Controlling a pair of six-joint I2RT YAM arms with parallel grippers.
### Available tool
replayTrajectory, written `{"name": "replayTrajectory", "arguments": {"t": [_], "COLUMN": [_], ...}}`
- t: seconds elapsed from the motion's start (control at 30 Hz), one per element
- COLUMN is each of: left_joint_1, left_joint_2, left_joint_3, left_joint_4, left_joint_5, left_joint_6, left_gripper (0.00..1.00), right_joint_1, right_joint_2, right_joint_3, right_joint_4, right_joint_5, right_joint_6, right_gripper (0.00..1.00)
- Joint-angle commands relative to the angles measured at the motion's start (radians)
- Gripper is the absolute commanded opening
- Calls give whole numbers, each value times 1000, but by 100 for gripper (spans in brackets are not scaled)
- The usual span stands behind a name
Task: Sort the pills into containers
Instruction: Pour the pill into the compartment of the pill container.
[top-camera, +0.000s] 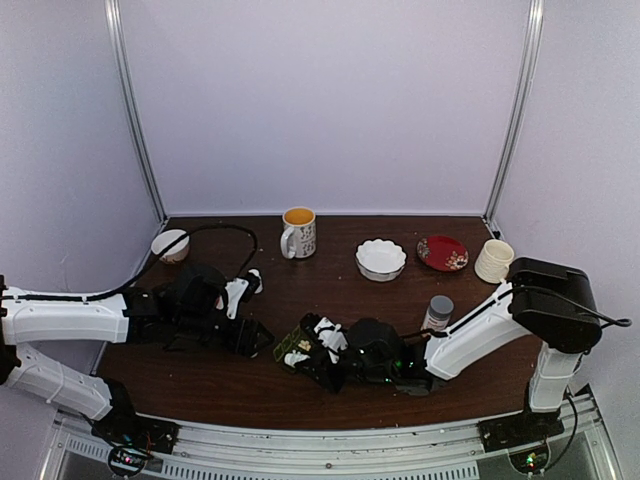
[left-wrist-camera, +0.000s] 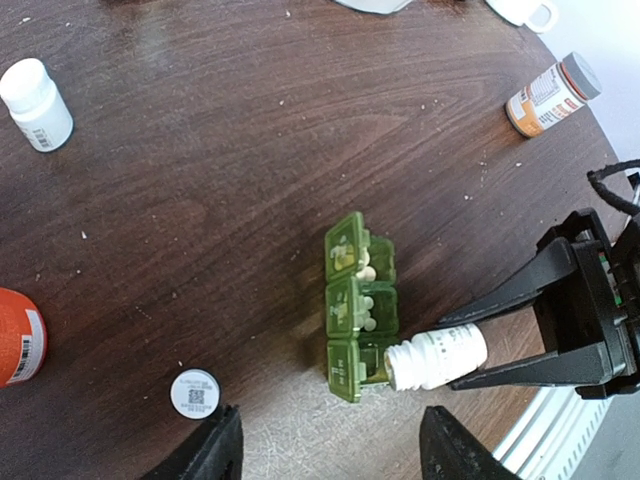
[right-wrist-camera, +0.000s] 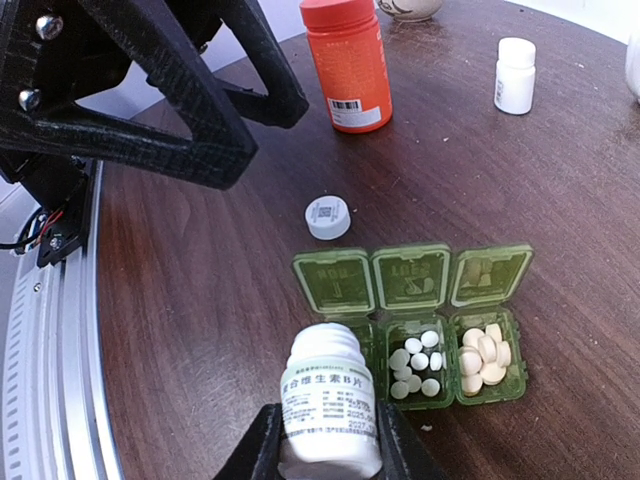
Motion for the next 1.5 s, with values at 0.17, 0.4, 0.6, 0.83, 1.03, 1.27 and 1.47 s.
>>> {"name": "replayTrajectory", "arguments": {"t": [0.17, 0.4, 0.6, 0.83, 1.03, 1.27, 1.47], "left_joint_1": [4, 4, 4, 5, 4, 4, 4], "left_joint_2": [-16, -15, -17, -17, -22, -20, -17], "left_joint_3": [36, 37, 34, 35, 32, 34, 40], "left_joint_4": [-13, -16, -17, -18, -18, -20, -25], "left_joint_5": [-18, -20, -22, -22, -22, -23, -25], "left_joint_6": [20, 23, 21, 21, 18, 19, 20], "left_gripper": [63, 63, 63, 63, 63, 63, 63], "right_joint_1": [7, 8, 8, 9, 9, 8, 10], "right_joint_2": [-35, -30, -31, -40, -31, -39, -40], "right_joint_3": [16, 33, 39, 18, 28, 5, -7], "right_joint_4": [-43, -75, -67, -27, -63, -8, 15], "right_joint_5": [48, 27, 30, 29, 21, 35, 28], "right_joint_6": [-12, -19, -14, -3, -6, -3, 6], "right_gripper": [1, 1, 1, 1, 1, 1, 1]}}
